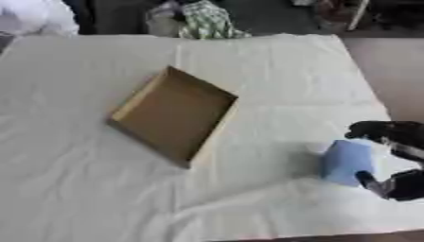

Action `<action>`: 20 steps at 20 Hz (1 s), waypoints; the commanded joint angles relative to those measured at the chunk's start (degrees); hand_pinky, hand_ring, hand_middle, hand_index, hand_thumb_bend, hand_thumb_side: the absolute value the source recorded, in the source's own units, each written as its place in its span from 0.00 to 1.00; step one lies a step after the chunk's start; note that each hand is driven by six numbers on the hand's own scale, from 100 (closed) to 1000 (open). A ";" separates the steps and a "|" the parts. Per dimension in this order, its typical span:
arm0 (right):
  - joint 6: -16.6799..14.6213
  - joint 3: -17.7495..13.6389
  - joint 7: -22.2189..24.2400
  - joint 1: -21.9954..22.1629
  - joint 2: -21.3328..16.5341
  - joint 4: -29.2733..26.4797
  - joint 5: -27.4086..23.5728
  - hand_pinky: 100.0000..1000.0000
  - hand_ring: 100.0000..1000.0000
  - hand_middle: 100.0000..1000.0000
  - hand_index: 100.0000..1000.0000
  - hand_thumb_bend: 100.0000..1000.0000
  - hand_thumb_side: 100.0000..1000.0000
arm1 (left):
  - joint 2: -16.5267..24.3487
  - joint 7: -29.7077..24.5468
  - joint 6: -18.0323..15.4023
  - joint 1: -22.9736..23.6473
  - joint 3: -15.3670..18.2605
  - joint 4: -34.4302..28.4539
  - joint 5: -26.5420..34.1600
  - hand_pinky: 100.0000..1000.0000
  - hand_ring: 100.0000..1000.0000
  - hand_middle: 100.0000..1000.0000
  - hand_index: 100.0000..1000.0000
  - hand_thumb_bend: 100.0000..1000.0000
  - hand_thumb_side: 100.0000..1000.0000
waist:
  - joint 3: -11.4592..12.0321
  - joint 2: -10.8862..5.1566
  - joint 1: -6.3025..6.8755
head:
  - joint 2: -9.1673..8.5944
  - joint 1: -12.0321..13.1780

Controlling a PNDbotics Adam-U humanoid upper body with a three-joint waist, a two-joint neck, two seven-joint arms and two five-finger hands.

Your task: Pick up objects on the table and place them in the box.

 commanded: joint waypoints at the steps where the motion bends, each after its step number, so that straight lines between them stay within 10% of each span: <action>1: 0.94 -0.58 0.70 -0.66 -2.85 -0.84 -1.59 1.00 1.00 1.00 1.00 0.04 0.49 | 0.73 -0.23 -0.05 -0.61 0.04 -0.82 -0.37 0.59 0.87 0.58 0.62 0.31 0.49 | 0.00 -0.52 -0.04 | -0.43 -0.17; 20: 5.14 -0.47 3.42 -1.71 -3.83 -0.84 -3.16 1.00 1.00 1.00 1.00 0.04 0.57 | 0.64 -0.87 0.25 -0.57 -0.03 -0.82 -0.62 0.59 0.88 0.58 0.61 0.30 0.50 | -0.12 -0.03 0.02 | -0.36 -0.57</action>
